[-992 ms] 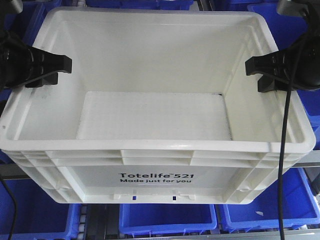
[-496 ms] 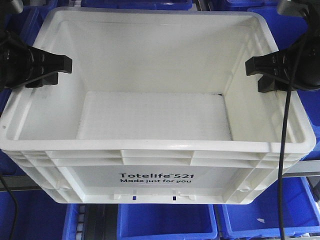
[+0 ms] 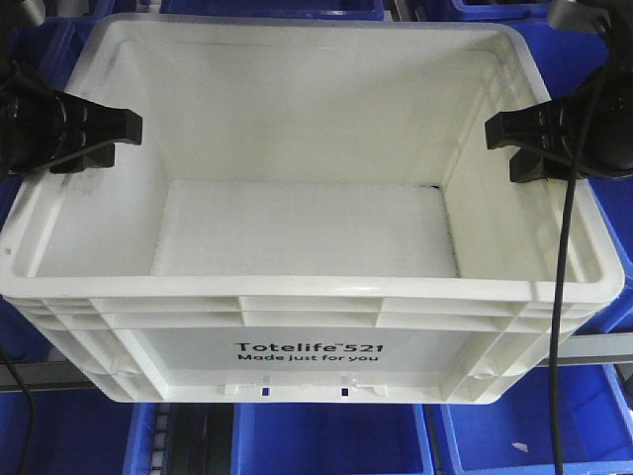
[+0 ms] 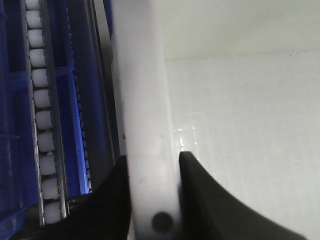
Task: Move bin from left to right shelf
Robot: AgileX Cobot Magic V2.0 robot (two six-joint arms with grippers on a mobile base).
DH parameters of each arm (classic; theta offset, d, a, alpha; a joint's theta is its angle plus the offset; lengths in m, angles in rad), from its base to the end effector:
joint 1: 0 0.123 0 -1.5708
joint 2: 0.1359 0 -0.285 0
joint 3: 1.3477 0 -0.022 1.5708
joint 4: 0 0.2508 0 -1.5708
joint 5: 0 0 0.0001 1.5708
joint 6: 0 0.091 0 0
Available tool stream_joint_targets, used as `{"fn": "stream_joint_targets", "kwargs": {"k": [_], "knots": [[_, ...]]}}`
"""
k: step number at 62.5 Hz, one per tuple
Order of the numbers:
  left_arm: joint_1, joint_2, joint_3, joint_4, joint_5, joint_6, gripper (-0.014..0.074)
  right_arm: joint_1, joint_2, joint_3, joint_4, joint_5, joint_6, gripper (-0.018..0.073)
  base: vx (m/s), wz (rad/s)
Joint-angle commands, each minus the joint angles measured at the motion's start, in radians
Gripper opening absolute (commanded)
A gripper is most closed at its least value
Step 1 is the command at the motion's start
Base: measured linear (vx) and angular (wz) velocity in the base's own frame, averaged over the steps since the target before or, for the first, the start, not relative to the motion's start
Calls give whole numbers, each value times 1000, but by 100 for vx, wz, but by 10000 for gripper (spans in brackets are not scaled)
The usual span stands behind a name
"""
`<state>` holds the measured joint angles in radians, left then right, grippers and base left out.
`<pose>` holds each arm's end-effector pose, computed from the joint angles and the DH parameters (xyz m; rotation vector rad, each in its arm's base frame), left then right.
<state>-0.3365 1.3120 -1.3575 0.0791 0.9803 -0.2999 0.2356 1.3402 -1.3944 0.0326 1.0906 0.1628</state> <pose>0.2576 -0.0838 0.3928 0.0676 2.4226 -0.1919 0.2630 0.0659 0.3899 -0.0848 2.5299 0.2028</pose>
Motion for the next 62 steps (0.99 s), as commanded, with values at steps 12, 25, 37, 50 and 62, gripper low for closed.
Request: {"fn": "stream_joint_targets", "kwargs": {"k": [12,25,37,50,62], "knots": [[13,-54,-40,98,-68,38,56,-18,-39,-39,-129,-85,-14,-8,0,0],[13,-54,-40,98,-68,38,56,-18,-39,-39,-129,-85,-14,-8,0,0],[13,-54,-40,98,-68,38,56,-18,-39,-39,-128,-85,-14,-8,0,0],[13,-54,-40,98,-73,38,56,-18,-39,-39,-138,-85,-14,-8,0,0],[13,-54,-40,97,-72,38,56,-18,-37,-39,-139,-93,-14,-8,0,0]]}}
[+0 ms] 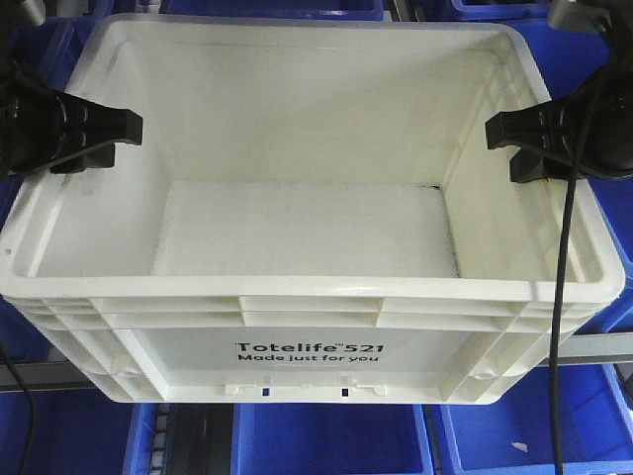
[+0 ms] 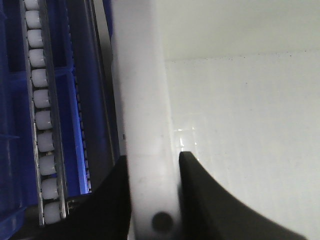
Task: Move bin from left to right shelf
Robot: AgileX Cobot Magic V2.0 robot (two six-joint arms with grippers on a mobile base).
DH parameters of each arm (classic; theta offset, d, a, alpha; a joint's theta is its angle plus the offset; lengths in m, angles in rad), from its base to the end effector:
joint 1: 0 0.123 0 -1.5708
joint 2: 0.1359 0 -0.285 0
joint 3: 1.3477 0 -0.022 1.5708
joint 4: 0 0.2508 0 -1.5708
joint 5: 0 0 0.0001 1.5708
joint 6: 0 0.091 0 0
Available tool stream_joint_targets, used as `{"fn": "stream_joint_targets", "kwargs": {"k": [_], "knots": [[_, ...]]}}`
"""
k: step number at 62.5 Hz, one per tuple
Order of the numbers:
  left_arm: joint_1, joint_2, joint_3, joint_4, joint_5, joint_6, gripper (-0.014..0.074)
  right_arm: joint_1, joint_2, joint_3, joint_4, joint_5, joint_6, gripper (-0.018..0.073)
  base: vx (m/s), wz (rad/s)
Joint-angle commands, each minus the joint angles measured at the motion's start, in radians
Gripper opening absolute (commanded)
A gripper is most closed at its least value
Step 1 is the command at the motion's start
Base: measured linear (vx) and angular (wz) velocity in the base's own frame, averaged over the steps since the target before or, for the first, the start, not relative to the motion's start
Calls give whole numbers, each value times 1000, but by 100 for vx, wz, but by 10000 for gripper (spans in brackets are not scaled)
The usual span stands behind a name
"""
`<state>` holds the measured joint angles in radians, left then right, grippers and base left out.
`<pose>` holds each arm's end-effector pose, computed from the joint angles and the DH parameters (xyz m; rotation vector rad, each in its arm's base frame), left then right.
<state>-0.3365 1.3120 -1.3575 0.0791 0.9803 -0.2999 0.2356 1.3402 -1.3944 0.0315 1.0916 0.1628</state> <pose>0.2576 -0.0838 0.3928 0.0676 2.4226 -0.1919 0.2630 0.0658 0.3898 -0.0851 2.5308 0.2011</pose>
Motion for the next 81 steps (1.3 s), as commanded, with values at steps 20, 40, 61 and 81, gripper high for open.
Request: {"fn": "stream_joint_targets", "kwargs": {"k": [20,40,61,81], "knots": [[13,-5,-40,96,-97,38,56,-18,20,-39,-222,-211,-14,-8,0,0],[13,52,-40,98,-271,31,56,-18,97,-39,-258,-396,-14,-8,0,0],[13,135,-40,98,-378,31,56,-18,173,-39,-302,-500,-14,-8,0,0],[13,229,-40,102,-430,31,56,-18,245,-39,-310,-500,-14,-8,0,0]]}}
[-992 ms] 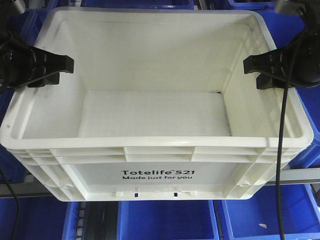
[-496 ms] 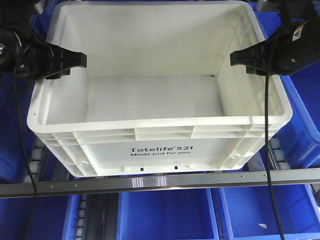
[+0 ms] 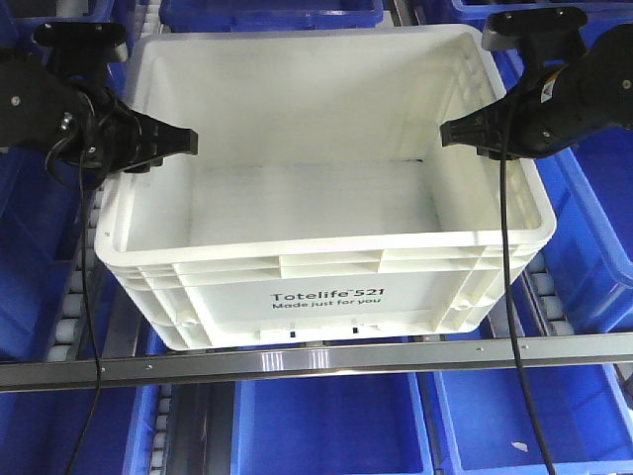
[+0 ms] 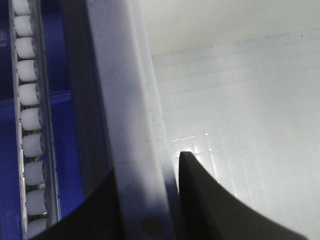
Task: Move bin from left to right shelf
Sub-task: 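Lower the white tote onto the roller shelf and open both grippers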
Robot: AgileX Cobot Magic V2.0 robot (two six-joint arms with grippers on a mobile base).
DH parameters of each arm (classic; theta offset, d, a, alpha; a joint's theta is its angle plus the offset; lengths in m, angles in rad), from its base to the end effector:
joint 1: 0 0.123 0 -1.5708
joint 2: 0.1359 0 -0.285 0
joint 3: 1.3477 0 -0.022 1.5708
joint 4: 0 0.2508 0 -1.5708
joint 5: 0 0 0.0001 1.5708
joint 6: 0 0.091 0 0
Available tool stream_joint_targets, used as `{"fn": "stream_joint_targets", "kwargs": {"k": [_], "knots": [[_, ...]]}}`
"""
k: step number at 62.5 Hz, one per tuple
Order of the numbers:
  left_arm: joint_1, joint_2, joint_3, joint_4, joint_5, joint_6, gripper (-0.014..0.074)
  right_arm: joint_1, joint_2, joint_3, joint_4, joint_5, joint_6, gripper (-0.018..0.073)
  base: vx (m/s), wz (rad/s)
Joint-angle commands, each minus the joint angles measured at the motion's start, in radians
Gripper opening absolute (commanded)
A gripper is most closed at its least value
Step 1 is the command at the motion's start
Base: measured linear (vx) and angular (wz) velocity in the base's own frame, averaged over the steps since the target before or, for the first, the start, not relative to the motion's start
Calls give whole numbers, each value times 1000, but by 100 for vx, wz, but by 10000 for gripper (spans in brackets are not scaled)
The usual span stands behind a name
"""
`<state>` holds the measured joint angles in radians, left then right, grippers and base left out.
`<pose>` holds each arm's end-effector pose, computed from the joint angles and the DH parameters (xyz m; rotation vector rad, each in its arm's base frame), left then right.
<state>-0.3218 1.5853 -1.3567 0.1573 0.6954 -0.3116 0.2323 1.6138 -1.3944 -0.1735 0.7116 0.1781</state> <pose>0.3397 -0.1036 0.3243 0.1108 2.3968 -0.1190 0.3554 0.0735 0.3250 -0.1711 2.3940 -0.0063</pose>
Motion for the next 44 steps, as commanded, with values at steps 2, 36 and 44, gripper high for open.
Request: {"fn": "stream_joint_targets", "kwargs": {"k": [2,36,44], "knots": [[-2,-37,-41,26,-149,43,56,-15,-22,-39,-105,-120,-29,-8,0,0],[-2,-12,-41,105,-161,42,353,-15,-1,-39,-96,-132,-28,300,0,0],[-2,-12,-41,105,-161,42,477,-15,-1,-39,-96,-134,-28,445,0,0]]}}
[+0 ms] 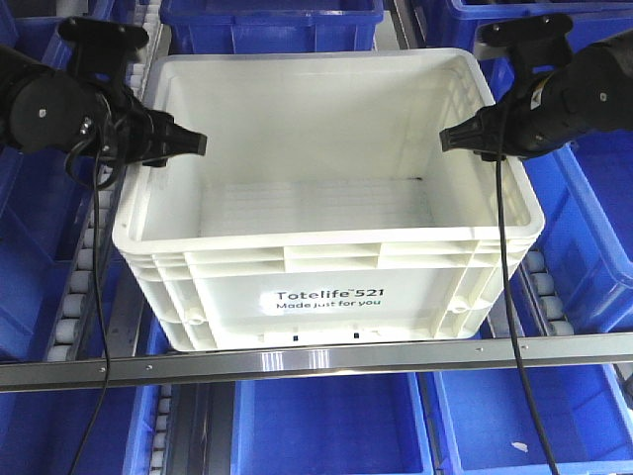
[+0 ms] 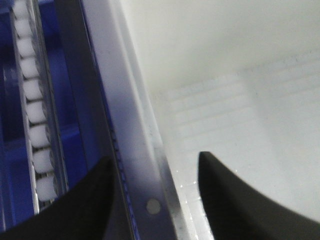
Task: Move bin from left to right shelf
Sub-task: 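Lower the white tote onto the roller shelf and open both grippers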
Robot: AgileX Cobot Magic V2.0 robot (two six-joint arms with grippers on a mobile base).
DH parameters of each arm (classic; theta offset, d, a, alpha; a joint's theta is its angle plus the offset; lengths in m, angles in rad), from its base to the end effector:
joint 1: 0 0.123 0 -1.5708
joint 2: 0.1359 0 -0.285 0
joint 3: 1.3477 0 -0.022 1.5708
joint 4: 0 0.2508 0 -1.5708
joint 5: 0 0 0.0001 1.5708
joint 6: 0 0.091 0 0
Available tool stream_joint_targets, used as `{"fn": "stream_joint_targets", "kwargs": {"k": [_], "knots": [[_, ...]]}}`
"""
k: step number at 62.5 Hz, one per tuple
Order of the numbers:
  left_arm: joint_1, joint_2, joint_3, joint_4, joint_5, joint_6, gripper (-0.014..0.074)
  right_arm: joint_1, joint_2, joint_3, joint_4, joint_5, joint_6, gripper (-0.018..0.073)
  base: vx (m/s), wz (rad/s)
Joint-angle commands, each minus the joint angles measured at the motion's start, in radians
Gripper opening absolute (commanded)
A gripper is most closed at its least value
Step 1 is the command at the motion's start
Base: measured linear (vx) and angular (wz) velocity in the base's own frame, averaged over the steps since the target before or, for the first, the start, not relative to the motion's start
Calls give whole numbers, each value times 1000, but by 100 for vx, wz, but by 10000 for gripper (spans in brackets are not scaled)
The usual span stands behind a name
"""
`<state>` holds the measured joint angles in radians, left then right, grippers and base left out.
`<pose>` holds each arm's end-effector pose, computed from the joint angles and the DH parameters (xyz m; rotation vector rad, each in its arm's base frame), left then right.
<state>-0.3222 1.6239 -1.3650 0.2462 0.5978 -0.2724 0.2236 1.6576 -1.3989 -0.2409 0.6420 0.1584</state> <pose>0.3549 -0.1053 0.3199 0.2257 2.3065 -0.0372 0.3700 0.0708 0.3152 -0.2371 2.3493 -0.0789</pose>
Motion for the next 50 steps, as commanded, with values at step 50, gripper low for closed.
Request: {"fn": "stream_joint_targets", "kwargs": {"k": [50], "knots": [[-3,-585,299,5,74,31,552,-6,-631,441,1,-170,-9,561,0,0]]}}
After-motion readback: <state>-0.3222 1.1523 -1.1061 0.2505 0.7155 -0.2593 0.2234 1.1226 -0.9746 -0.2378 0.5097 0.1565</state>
